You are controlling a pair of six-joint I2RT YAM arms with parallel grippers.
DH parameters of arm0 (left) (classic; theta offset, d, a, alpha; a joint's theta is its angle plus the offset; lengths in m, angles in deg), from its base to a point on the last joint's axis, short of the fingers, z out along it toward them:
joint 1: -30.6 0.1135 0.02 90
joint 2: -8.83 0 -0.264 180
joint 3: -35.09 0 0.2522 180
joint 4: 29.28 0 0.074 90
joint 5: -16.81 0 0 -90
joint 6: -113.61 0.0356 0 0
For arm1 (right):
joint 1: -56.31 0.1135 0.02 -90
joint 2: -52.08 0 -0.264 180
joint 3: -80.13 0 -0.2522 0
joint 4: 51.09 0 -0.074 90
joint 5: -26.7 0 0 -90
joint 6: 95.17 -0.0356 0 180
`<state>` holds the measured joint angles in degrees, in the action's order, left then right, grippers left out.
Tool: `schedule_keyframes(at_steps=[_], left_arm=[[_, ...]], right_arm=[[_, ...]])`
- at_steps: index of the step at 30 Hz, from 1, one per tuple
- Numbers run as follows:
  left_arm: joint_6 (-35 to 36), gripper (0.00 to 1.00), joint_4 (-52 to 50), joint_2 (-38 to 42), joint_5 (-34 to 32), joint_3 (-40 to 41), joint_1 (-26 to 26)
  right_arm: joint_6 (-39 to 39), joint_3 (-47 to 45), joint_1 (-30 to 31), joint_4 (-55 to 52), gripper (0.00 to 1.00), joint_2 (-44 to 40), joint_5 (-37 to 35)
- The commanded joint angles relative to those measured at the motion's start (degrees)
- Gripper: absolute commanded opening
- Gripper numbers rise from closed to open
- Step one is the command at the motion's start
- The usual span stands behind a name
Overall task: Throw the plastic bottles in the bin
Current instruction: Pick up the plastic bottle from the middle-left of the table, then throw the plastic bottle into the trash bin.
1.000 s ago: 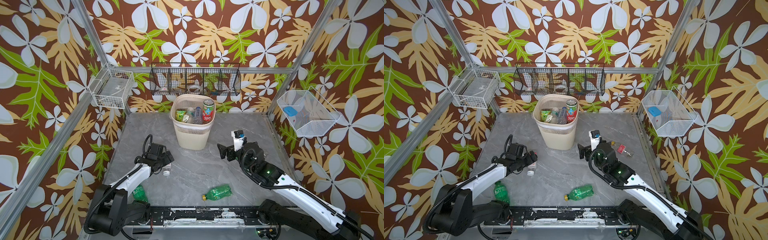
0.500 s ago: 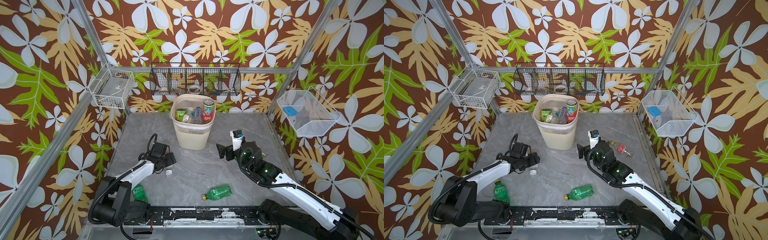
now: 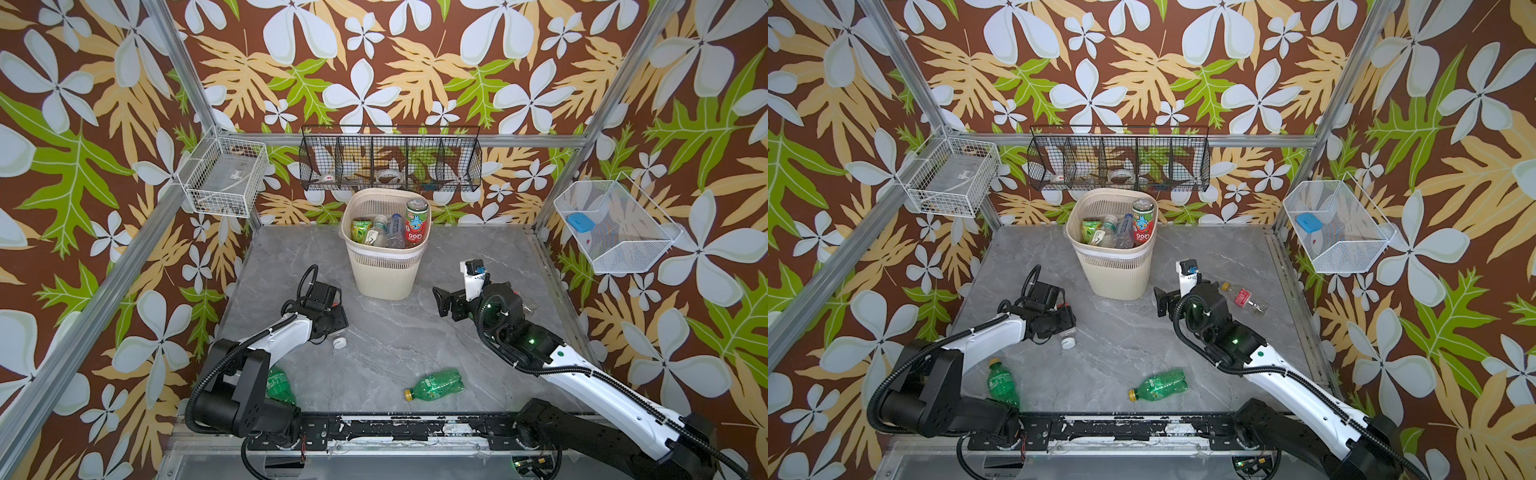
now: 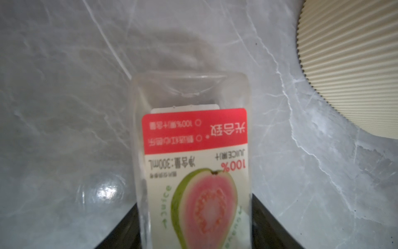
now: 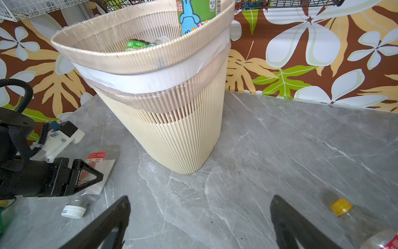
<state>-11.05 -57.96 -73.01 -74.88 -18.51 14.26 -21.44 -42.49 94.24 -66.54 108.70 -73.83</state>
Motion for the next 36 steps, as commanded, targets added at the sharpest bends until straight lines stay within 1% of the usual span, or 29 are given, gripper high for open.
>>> schedule_keyframes(at_steps=[1,4,7,10,15,17,19,21,25,28,33,36], left_arm=[[0.35,0.60,-0.39,0.76,-0.32,-0.16,-0.01],[0.05,0.58,-0.33,3.19,-0.18,0.02,-0.07],[-0.22,0.58,1.19,7.78,1.84,0.58,-0.06],[-1.76,0.58,5.70,15.56,4.38,2.36,-0.02],[-7.98,0.58,18.00,29.77,8.68,9.10,-0.04],[-8.85,0.58,19.04,33.28,8.54,10.47,-0.02],[-8.27,0.58,17.22,34.53,7.76,10.01,-0.04],[-7.57,0.55,15.02,34.81,7.19,9.23,-0.02],[-7.36,0.54,14.41,35.35,7.40,8.44,-0.04],[-6.83,0.54,13.10,35.70,7.32,6.34,-0.01],[-3.77,0.54,7.95,35.77,6.73,-1.74,-0.05],[-0.24,0.54,1.91,32.54,6.79,-10.31,-0.02]], right_arm=[[-0.43,0.31,-0.06,1.65,1.00,0.05,-0.05],[-0.51,0.33,-0.07,1.61,0.99,0.07,0.04],[-0.60,0.45,-0.14,1.67,1.00,0.02,0.07],[-0.77,0.52,-0.14,1.69,1.00,-0.02,-0.06],[-1.26,0.39,-0.14,1.61,1.00,-0.46,-0.09],[-1.39,0.29,-0.18,1.53,1.00,-0.70,-0.22],[-1.39,0.33,-0.14,1.44,1.00,-0.72,-0.17],[-1.47,0.38,-0.14,1.43,1.00,-0.72,0.06],[-1.81,0.43,-0.14,1.39,1.00,-0.90,0.15],[-2.01,0.34,-0.14,1.02,1.00,-1.35,0.10],[-1.92,0.32,-0.14,0.00,1.00,-2.45,-0.86],[-1.92,0.21,-0.14,-0.17,0.99,-2.90,-1.23]])
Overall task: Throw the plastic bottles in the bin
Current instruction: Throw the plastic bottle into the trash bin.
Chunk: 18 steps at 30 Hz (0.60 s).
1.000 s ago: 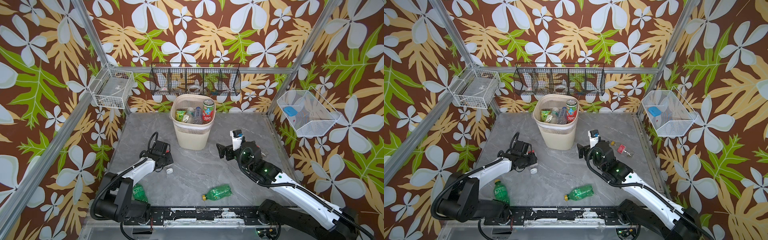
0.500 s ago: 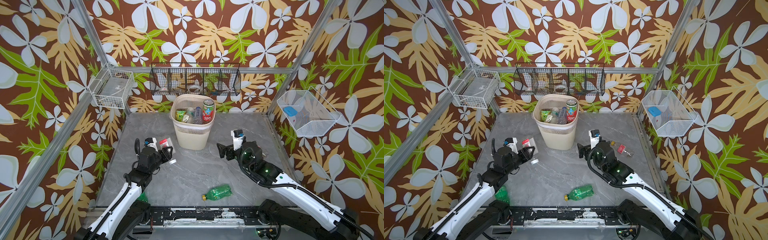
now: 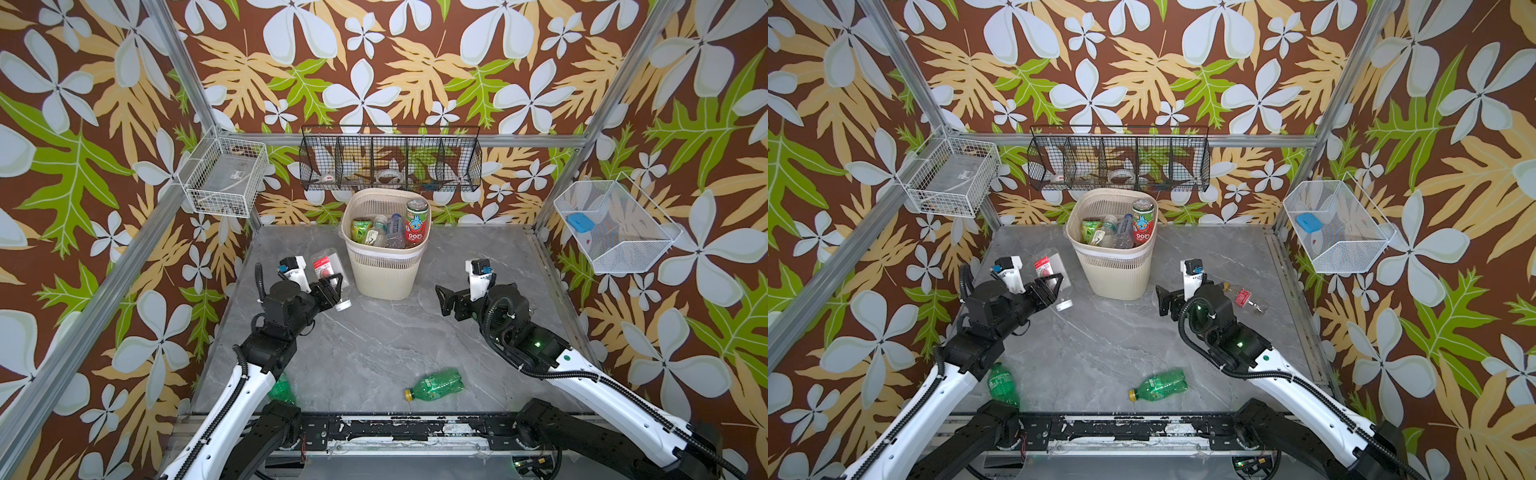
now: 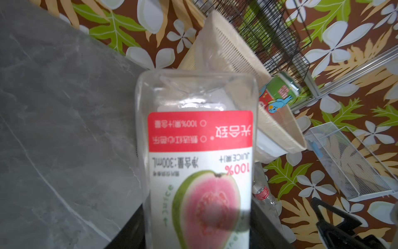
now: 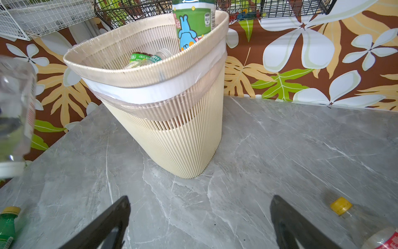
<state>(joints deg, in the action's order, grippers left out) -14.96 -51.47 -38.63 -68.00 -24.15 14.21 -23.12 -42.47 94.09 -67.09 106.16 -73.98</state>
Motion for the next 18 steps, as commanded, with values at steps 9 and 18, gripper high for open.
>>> schedule_keyframes(at_steps=[9,18], left_arm=[[12.28,0.53,-15.09,-20.46,-1.15,-32.63,-3.21],[19.58,0.52,-28.88,-46.29,-9.70,-63.83,-7.35]], right_arm=[[-0.41,0.24,-0.01,-0.14,1.00,-0.82,-1.53],[-0.24,0.79,-0.14,-1.80,0.99,-1.88,-2.96]])
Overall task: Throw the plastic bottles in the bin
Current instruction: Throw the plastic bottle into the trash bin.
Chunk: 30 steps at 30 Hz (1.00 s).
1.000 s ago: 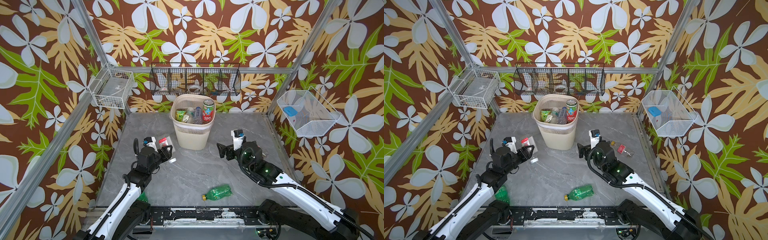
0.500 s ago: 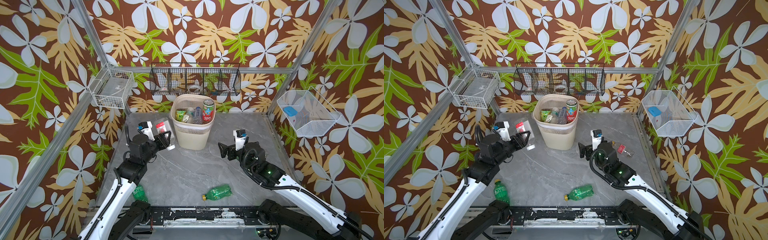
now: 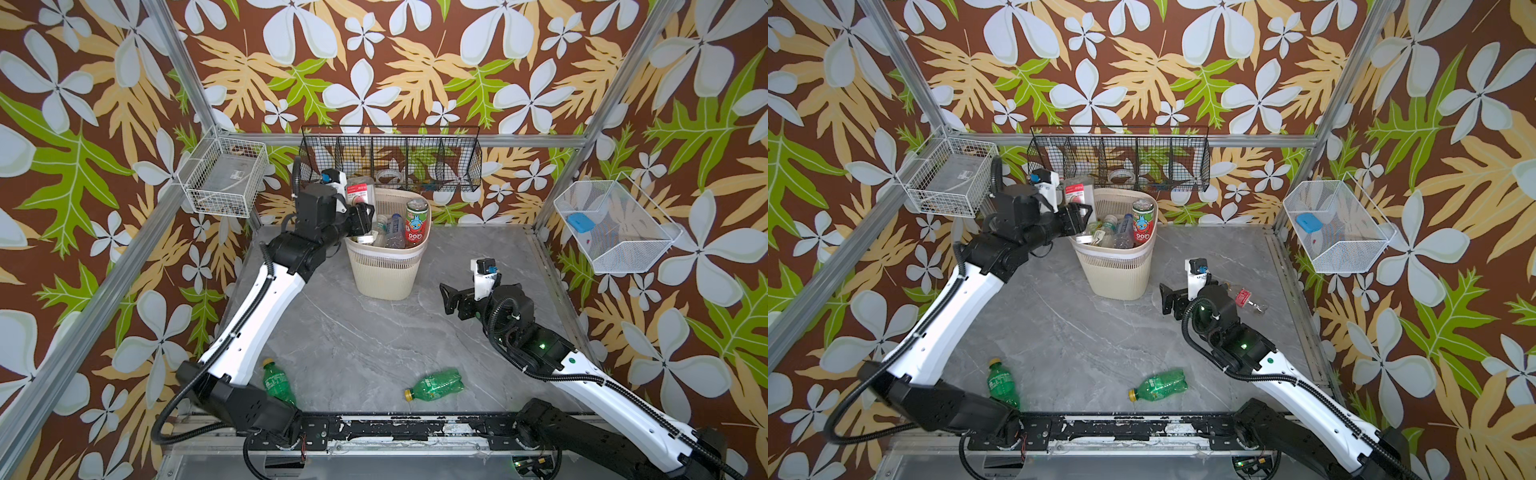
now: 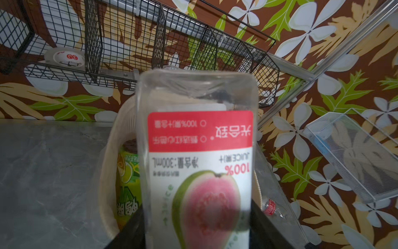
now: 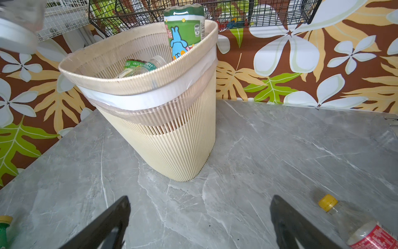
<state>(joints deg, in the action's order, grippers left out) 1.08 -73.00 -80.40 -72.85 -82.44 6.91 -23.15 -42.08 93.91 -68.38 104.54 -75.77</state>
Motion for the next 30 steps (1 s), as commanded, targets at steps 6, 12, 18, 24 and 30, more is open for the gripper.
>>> schedule_keyframes(at_steps=[6,12,18,24,30], left_arm=[[5.19,0.52,-11.14,-12.95,-8.20,-15.56,-0.05],[5.19,0.55,-10.57,-14.12,-8.75,-15.87,-0.07],[4.69,0.84,-10.37,-14.22,-9.00,-15.85,-0.05],[4.25,1.00,-4.20,-9.22,-7.95,-10.17,-0.05],[1.81,1.00,20.13,10.46,-5.69,18.74,-0.05]], right_arm=[[-0.24,0.49,0.00,-1.17,1.00,-0.70,-1.70],[-0.13,0.63,-0.05,-1.04,1.00,-0.44,-1.79],[-0.22,1.11,0.01,-1.29,1.00,-0.26,-1.63],[-0.73,1.24,-0.06,-2.16,1.00,-0.61,-2.25],[-2.36,1.26,-0.66,-4.05,1.00,-0.43,-2.45]])
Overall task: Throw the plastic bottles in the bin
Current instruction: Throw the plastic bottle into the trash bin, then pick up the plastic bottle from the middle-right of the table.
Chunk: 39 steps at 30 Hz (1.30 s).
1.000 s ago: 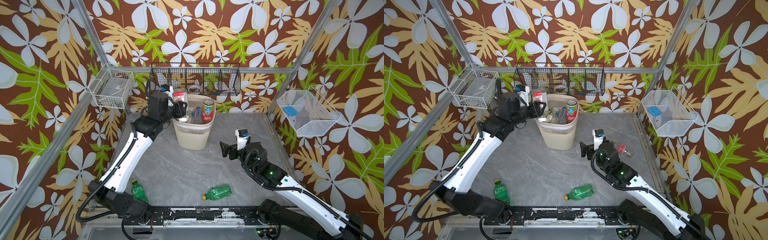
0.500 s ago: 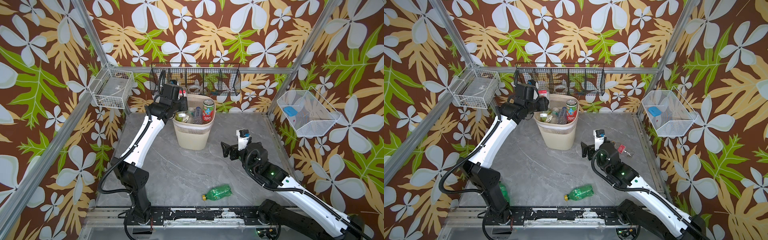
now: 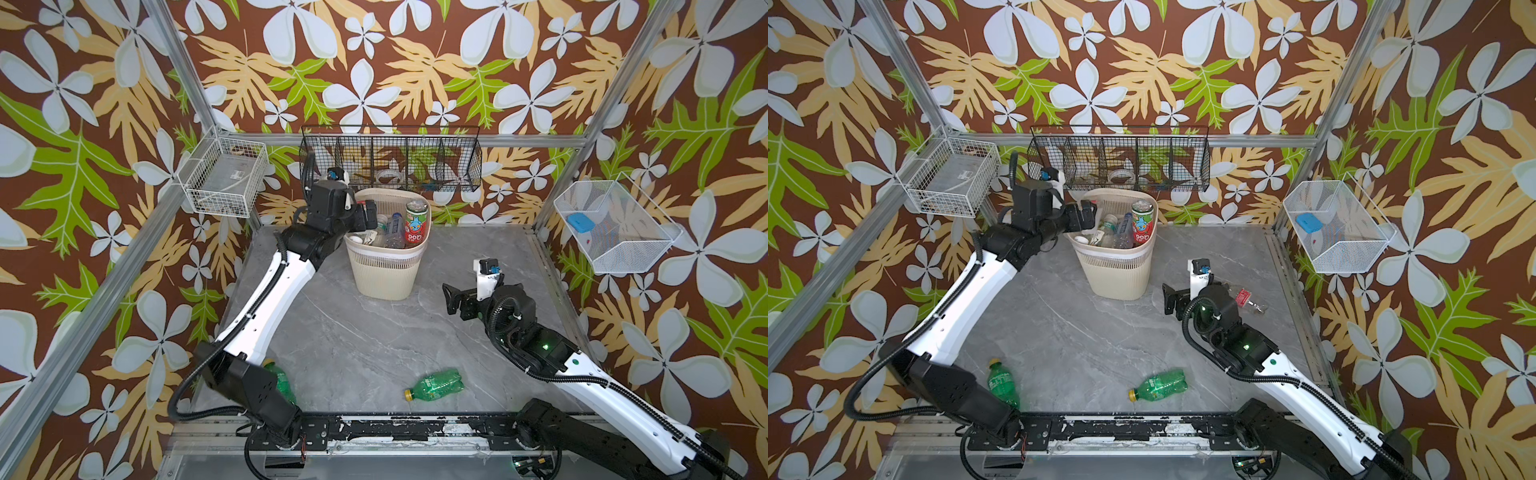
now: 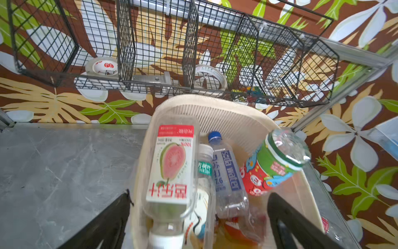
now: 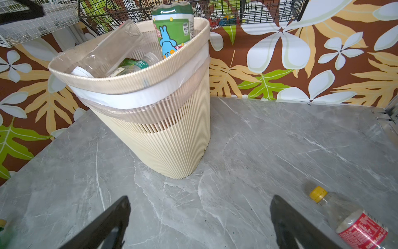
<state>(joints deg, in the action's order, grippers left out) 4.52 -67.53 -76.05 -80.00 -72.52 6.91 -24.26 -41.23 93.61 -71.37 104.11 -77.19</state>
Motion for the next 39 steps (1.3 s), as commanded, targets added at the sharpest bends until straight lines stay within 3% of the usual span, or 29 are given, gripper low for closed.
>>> schedule_keyframes(at_steps=[1,4,7,11,17,25,33,39], left_arm=[[-2.80,1.00,19.34,10.86,1.59,16.14,-0.05],[-8.21,1.00,30.44,23.37,1.43,37.36,0.05],[-13.48,1.00,35.44,33.77,0.37,54.20,0.21],[-17.17,1.00,35.53,42.80,-1.56,65.46,0.35],[-17.82,1.00,31.38,46.74,-3.54,69.34,0.39],[-16.30,1.00,31.57,42.09,-4.67,68.50,0.39],[-15.10,1.00,31.15,38.20,-4.46,67.28,0.74],[-14.57,1.00,30.79,37.84,-2.77,67.21,1.97]], right_arm=[[-1.63,0.46,-0.68,-1.56,1.00,0.01,-0.89],[-3.60,0.04,-2.94,-2.42,1.00,-0.15,0.95],[-6.36,-0.93,-7.44,-2.22,1.00,0.07,5.93],[-9.02,-1.31,-12.69,-3.85,1.00,1.34,9.34],[-17.30,-2.52,-18.68,-9.08,1.00,3.68,8.48],[-27.99,-8.12,-35.13,-8.86,1.00,3.32,13.47],[-30.47,-8.83,-45.55,-6.89,0.99,10.21,14.92],[-31.31,-8.60,-47.41,-1.54,1.00,16.27,17.11]])
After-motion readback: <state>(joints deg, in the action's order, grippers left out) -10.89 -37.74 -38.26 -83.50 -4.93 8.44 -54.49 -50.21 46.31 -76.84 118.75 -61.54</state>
